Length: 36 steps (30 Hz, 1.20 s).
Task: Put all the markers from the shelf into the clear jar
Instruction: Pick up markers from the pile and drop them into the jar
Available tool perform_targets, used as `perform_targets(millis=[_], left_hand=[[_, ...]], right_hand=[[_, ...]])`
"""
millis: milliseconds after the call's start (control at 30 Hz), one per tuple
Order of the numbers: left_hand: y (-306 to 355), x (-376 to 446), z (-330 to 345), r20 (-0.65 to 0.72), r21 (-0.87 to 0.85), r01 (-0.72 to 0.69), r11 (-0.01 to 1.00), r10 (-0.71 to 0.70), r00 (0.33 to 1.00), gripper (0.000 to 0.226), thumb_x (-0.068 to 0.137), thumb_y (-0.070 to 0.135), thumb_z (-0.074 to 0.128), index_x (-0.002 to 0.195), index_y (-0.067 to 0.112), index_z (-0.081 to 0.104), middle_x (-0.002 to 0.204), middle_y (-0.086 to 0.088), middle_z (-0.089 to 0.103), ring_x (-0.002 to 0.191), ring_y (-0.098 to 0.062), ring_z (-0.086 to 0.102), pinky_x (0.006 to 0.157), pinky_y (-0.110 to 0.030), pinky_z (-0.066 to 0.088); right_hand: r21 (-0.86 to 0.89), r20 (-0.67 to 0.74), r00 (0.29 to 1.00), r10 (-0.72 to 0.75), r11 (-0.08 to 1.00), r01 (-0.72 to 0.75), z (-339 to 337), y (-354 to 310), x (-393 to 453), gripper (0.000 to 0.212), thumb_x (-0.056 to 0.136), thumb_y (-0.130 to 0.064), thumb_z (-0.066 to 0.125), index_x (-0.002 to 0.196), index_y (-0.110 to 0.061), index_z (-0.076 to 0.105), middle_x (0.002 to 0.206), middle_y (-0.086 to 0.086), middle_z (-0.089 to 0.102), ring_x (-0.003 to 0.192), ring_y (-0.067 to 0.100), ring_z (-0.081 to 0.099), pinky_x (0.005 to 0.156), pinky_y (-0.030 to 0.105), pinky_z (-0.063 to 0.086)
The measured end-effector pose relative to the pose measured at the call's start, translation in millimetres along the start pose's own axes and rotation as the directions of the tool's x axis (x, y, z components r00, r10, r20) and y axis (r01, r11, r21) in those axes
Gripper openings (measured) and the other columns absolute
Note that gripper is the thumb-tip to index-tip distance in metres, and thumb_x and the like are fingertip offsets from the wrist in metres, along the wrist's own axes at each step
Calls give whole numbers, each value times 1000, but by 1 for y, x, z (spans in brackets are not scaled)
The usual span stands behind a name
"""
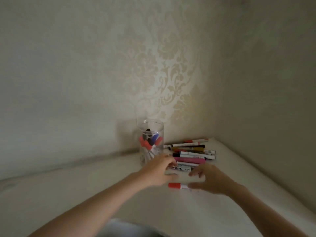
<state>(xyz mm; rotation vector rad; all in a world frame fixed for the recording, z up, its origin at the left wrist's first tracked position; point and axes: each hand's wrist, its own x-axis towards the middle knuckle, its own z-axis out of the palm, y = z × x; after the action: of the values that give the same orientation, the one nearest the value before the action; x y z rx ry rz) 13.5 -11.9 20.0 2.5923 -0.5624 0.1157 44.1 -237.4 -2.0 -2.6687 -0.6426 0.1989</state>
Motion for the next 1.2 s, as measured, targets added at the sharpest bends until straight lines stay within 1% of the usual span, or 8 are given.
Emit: perform_targets(millis=[233,333,433,633,767,900,1100,1200], left_hand=[[-8,17,62,62,-202,189,961,-180,982,26,82,32,76,105,20,70,102,4,69,87,-7,62,79,-21,53],[-5,26,42,-19,-672,295,679,-415,910,18,81,12,77,98,8,72,79,1,67,68,-7,59,57,-11,47],[0,34,16,-36,-829,276,486,-539,841,23,78,8,79,97,0,69,70,-1,67,60,-12,57,50,-18,44],[5,34,-31,-308,-770,92,631,-495,812,13,78,6,79,83,13,69,75,-1,69,68,-15,63,67,-30,53],[18,29,-76,-403,-710,-43,703,-354,844,10,81,4,74,83,13,68,73,-1,68,64,-18,64,53,-26,50],[2,35,-136,-604,-658,-164,735,-386,697,14,80,5,76,81,18,70,83,2,69,80,-14,69,81,-32,58],[-39,37,-143,-623,-459,80,885,-384,681,12,77,10,79,86,10,73,84,1,71,71,-11,65,65,-2,43],[-50,42,-125,-544,-428,184,885,-415,729,19,77,11,79,95,11,74,88,-4,74,77,-13,67,72,-12,46]], right_hand=[[31,-249,968,-20,999,28,36,32,-9,21,87,-45,60,101,-31,68,96,-16,54,91,7,52,83,22,46],[186,-338,941,24,982,41,28,30,3,23,85,-38,66,105,-27,70,95,-16,58,85,3,54,72,10,41],[182,-343,939,-20,979,87,23,30,21,42,74,-44,75,115,-38,64,109,-17,64,95,5,60,82,21,50],[-194,-307,951,26,977,-89,39,30,43,37,90,-45,54,126,-36,55,133,-8,53,125,17,46,99,32,36],[-368,-220,974,47,921,-127,31,27,48,32,97,-41,40,122,-24,50,133,-1,50,126,20,44,100,35,34],[-508,-117,992,-38,861,-27,29,27,43,33,97,-20,43,129,-18,46,134,7,50,120,26,52,98,40,43],[-256,-166,985,-44,967,0,-1,11,34,29,98,-22,43,124,-25,54,128,1,56,107,19,60,90,28,48],[-125,-351,933,-75,992,32,-71,-17,41,23,95,-13,51,112,-15,66,100,2,65,93,22,62,79,28,44]])
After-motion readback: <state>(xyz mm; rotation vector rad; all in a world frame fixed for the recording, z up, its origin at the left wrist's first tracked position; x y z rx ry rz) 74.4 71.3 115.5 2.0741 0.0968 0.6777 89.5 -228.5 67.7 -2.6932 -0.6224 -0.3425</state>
